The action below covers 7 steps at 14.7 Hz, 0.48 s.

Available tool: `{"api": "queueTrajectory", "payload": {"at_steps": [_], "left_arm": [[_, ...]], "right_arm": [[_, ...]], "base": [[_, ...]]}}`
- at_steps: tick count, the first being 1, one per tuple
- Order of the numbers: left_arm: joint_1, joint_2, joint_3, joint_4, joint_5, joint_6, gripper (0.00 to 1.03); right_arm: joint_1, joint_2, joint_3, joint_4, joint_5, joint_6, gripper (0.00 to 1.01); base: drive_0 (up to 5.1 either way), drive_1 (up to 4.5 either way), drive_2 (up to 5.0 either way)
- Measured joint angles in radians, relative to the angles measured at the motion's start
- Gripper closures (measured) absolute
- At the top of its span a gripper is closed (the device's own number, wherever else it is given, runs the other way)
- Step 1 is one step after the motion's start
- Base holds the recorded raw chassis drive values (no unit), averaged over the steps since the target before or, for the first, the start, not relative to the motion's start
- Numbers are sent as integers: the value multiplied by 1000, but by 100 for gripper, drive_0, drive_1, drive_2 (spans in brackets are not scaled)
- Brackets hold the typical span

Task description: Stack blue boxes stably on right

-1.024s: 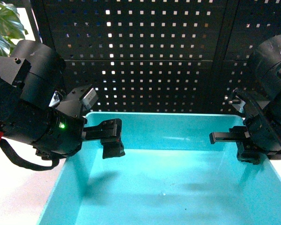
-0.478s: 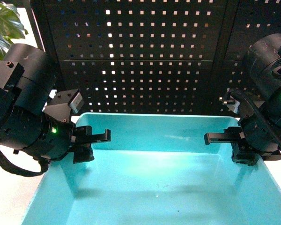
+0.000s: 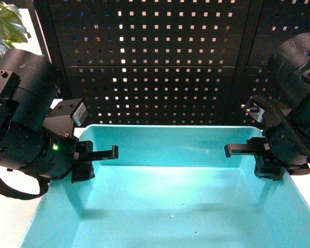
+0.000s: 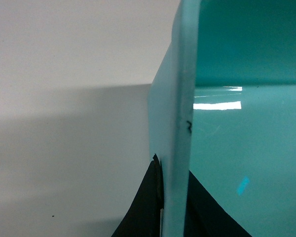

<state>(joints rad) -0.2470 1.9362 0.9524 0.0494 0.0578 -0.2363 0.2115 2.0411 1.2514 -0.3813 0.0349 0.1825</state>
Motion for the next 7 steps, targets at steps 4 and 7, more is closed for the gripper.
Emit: {"api": "queueTrajectory", "payload": {"at_steps": [4, 7], "left_arm": [[0, -1, 0, -3, 1, -1, 95], [0, -1, -1, -3, 1, -2, 95]], "right_arm": [[0, 0, 0, 0, -1, 0, 99], [4, 0, 0, 0, -1, 0, 99]], "base": [[0, 0, 0], [0, 0, 0]]}}
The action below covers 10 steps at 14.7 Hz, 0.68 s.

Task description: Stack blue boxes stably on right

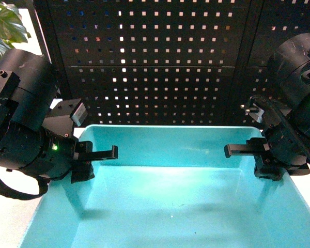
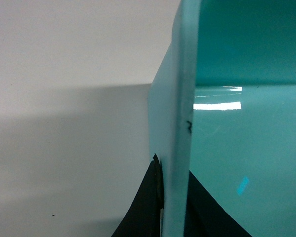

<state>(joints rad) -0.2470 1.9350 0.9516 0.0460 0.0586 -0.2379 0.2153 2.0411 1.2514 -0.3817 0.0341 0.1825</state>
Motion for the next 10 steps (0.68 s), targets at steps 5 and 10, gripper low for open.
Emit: {"api": "queueTrajectory", "payload": {"at_steps": [5, 10], "left_arm": [[-6, -27, -24, -30, -2, -1, 95], [-21, -210, 124, -314, 20, -93, 95]], "right_arm": [[2, -1, 30, -119, -49, 56, 99], [-11, -135, 177, -282, -57, 150, 99]], "base": [[0, 0, 0], [0, 0, 0]]}}
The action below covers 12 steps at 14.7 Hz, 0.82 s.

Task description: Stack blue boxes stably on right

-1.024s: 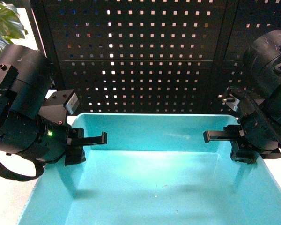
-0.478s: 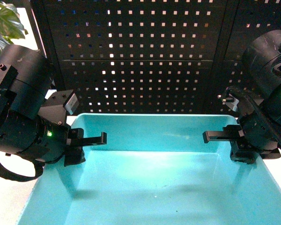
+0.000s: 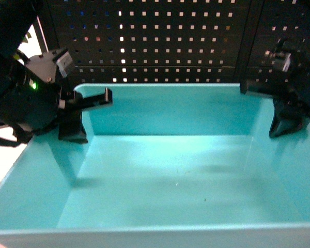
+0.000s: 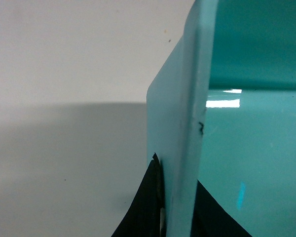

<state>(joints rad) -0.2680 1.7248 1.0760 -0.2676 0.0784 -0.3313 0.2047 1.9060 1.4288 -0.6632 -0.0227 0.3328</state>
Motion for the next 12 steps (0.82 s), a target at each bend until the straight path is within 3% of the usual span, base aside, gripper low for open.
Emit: {"api": "queueTrajectory", "payload": {"at_steps": [3, 6, 12], "left_arm": [[12, -39, 47, -83, 34, -32, 95], [17, -41, 55, -75, 30, -32, 96], [17, -41, 55, -69, 29, -32, 96]], "right_arm": [[-2, -71, 11, -24, 16, 0, 99], [12, -70, -2, -17, 55, -15, 99], [11, -66, -2, -10, 56, -15, 99]], "base": [[0, 0, 0], [0, 0, 0], [0, 0, 0]]}}
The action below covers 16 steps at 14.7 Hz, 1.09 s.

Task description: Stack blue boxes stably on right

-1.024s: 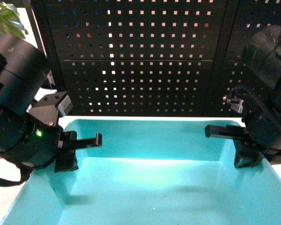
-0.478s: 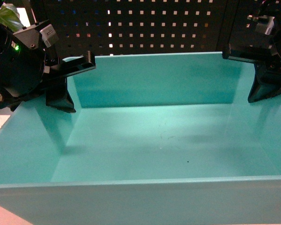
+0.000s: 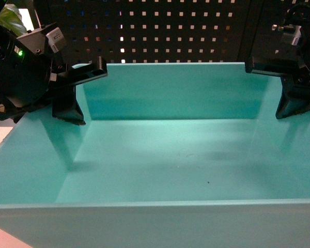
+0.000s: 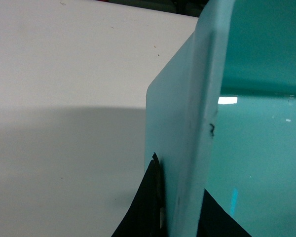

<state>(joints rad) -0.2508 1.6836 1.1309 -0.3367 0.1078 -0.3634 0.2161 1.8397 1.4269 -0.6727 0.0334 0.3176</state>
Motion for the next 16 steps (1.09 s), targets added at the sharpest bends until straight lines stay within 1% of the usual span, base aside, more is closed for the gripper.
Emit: {"api": "queueTrajectory", "payload": {"at_steps": [7, 10, 11, 16], "left_arm": [[0, 0, 0, -1, 0, 0, 96], [10, 0, 0, -1, 0, 3, 96], [5, 0, 0, 0, 0, 2, 96], [3, 0, 0, 0, 0, 1, 96]], "right_arm": [[1, 0, 0, 1, 0, 0, 99], [13, 3, 0, 7, 3, 0, 99], [5, 4, 0, 5, 4, 0, 99], [6, 4, 0, 3, 5, 0, 99]], "base": [[-18, -18, -18], [242, -619, -233], [254, -610, -219], [297, -566, -176]]}}
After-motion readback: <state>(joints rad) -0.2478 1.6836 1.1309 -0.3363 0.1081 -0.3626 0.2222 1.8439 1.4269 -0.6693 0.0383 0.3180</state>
